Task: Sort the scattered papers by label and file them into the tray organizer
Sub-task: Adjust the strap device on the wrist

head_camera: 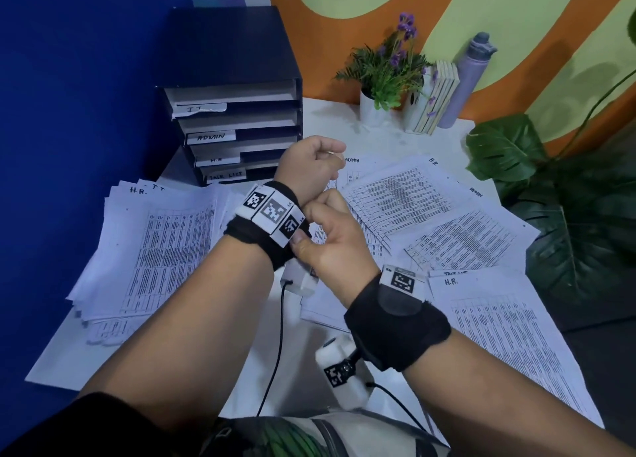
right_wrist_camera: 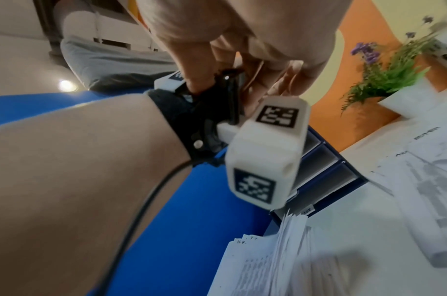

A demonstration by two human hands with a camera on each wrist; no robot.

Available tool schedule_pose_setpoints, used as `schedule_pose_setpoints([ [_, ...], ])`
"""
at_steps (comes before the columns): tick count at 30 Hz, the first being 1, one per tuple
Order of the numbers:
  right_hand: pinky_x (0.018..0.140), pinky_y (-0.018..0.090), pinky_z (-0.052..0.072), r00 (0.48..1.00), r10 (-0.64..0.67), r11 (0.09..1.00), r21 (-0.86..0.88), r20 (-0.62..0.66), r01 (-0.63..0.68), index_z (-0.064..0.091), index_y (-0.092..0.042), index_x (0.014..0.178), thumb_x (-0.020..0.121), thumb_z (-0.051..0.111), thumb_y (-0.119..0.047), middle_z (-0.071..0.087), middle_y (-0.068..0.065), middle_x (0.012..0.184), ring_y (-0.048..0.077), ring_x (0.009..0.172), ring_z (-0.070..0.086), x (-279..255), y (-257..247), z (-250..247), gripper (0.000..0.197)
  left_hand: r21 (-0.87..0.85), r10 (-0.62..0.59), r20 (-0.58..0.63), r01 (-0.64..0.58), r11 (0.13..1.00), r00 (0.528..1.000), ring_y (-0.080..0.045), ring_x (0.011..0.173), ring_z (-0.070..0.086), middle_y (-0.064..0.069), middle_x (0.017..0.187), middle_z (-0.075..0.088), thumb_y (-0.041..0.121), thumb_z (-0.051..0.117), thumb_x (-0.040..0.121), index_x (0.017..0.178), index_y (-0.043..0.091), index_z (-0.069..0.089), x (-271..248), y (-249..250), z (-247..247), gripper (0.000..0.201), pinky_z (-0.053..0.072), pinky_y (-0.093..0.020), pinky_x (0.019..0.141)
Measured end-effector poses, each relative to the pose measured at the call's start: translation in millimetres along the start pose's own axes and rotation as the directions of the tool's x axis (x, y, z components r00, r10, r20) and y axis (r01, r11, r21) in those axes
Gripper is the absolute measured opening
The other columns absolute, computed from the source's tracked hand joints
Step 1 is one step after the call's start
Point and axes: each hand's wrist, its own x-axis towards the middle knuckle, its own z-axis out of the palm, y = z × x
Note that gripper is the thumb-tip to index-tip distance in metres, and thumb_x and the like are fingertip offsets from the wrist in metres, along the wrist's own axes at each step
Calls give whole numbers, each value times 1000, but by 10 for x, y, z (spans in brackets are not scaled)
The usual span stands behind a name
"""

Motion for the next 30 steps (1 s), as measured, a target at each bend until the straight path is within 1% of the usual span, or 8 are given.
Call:
schedule_pose_setpoints([
  [4, 80, 7, 40, 994, -81, 997, -5, 78, 82, 61, -9, 99, 85, 59, -18, 48, 2, 101, 1, 94, 50, -67, 44, -150, 17, -24, -34, -6, 33, 999, 999, -6, 71, 62, -7, 100, 72, 15, 61, 87, 99, 24, 65, 9, 27, 19, 16, 46, -15, 62],
  [8, 92, 31, 49, 994, 48, 965, 253, 97, -71, 44, -22, 128, 87, 57, -25, 52, 3, 119, 11, 108, 54, -146, 89, -275, 43, -54, -48, -20, 47, 997, 999, -6, 69, 61, -1, 93, 70, 13, 60, 87, 98, 23, 65, 21, 84, 71, 16, 45, -17, 61],
  [10, 91, 25, 49, 983, 162, 935, 305, 91, -182, 38, -22, 135, 88, 56, -22, 49, 5, 127, 10, 113, 53, -149, 131, -417, 51, -75, -56, -35, 54, 996, 998, -7, 69, 61, 0, 91, 68, 13, 60, 87, 97, 24, 64, 13, 111, 91, 15, 45, -19, 62],
  [12, 85, 19, 48, 934, 307, 883, 310, 182, -351, 36, -22, 141, 88, 60, -25, 50, 1, 130, 9, 114, 55, -157, 182, -588, 58, -94, -55, -44, 51, 994, 998, -7, 70, 61, 0, 91, 68, 14, 59, 87, 97, 24, 65, -1, 158, 126, 15, 46, -21, 64],
  [15, 88, 28, 48, 816, 422, 824, 209, 395, -527, 37, -23, 142, 79, 59, -37, 53, -5, 107, 3, 97, 57, -213, 273, -738, 68, -115, -32, -52, 26, 993, 998, -6, 67, 60, 0, 88, 68, 13, 59, 88, 96, 24, 64, -13, 240, 214, 14, 47, -23, 66],
  [18, 96, 42, 49, 790, 364, 846, 181, 493, -502, 43, -19, 137, 82, 60, -29, 60, -8, 103, 8, 97, 59, -279, 325, -777, 58, -135, -20, -62, 11, 991, 998, -5, 67, 61, 6, 84, 69, 13, 58, 89, 94, 26, 63, -24, 296, 303, 15, 49, -23, 69],
  [24, 95, 48, 49, 819, 352, 830, 254, 454, -497, 46, -17, 129, 80, 63, -21, 61, -1, 101, 11, 90, 60, -323, 360, -838, 52, -164, -26, -99, 9, 986, 995, -7, 67, 61, 7, 82, 69, 13, 58, 89, 93, 26, 64, -41, 318, 414, 15, 49, -26, 71],
  [30, 101, 34, 44, 745, 464, 847, 7, 479, -532, 20, -29, 150, 89, 62, -46, 49, -11, 130, 5, 112, 55, -322, 397, -1086, 76, -95, -18, -73, 11, 995, 997, -9, 71, 61, -1, 87, 68, 13, 60, 88, 96, 24, 65, -78, 134, 447, 15, 48, -23, 65],
])
